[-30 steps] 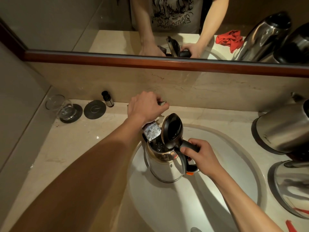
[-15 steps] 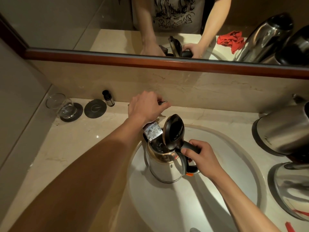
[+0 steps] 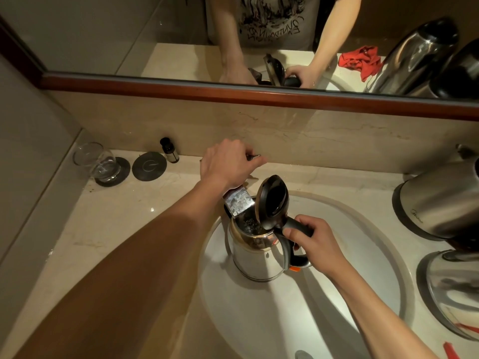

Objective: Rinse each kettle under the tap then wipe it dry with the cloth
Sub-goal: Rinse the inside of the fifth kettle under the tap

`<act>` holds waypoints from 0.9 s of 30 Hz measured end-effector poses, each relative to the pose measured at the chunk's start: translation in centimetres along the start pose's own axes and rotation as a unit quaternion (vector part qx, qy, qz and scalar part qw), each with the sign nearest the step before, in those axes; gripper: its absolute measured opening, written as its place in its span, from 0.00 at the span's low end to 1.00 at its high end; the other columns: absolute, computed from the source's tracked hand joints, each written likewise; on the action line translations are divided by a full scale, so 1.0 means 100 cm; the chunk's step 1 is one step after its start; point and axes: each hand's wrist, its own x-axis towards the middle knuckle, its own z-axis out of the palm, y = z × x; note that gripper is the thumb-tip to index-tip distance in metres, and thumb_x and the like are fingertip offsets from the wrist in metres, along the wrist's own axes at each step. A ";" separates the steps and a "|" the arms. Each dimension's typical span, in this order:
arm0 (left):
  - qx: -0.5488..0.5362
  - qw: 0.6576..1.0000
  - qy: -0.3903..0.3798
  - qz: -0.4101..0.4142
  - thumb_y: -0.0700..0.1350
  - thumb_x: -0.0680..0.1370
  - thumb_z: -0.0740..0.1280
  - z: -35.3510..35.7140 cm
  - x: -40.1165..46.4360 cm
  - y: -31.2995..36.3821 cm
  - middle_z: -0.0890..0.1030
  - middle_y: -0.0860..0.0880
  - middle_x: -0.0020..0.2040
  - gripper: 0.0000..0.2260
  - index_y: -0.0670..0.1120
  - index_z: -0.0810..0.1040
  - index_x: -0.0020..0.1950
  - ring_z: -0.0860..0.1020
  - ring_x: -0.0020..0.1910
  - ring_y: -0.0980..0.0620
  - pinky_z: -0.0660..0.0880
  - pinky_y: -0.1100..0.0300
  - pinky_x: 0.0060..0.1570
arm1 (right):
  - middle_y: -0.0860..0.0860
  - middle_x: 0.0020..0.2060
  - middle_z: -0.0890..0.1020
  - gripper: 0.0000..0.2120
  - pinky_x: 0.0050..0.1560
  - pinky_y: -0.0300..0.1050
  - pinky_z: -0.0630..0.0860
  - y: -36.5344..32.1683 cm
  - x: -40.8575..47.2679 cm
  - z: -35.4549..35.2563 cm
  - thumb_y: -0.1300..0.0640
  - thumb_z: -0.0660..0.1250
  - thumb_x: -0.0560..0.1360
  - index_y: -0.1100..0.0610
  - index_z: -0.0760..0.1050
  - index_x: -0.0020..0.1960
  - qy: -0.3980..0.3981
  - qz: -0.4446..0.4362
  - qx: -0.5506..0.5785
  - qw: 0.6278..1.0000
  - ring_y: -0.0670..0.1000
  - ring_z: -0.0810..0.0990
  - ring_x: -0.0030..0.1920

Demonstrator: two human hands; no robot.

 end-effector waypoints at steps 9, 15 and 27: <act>0.003 1.000 0.002 0.005 0.69 0.76 0.60 0.000 0.001 0.000 0.75 0.55 0.29 0.22 0.54 0.84 0.47 0.77 0.35 0.49 0.70 0.57 0.37 | 0.62 0.30 0.78 0.26 0.40 0.60 0.76 -0.001 0.000 0.000 0.40 0.70 0.64 0.66 0.76 0.36 -0.006 0.004 0.000 1.000 0.64 0.78 0.34; -0.001 1.000 -0.002 0.004 0.70 0.76 0.60 0.001 0.001 -0.002 0.76 0.54 0.29 0.22 0.54 0.83 0.44 0.78 0.35 0.49 0.73 0.55 0.39 | 0.62 0.29 0.78 0.26 0.40 0.61 0.76 0.000 -0.001 0.000 0.41 0.70 0.64 0.66 0.76 0.36 -0.006 0.004 0.002 1.000 0.64 0.78 0.33; 0.003 1.000 -0.003 0.001 0.70 0.76 0.61 -0.001 -0.001 0.000 0.76 0.54 0.30 0.21 0.56 0.82 0.44 0.77 0.36 0.48 0.69 0.56 0.37 | 0.48 0.25 0.75 0.18 0.39 0.57 0.74 -0.006 0.000 0.000 0.41 0.70 0.63 0.56 0.73 0.31 -0.024 0.008 -0.006 1.000 0.53 0.76 0.32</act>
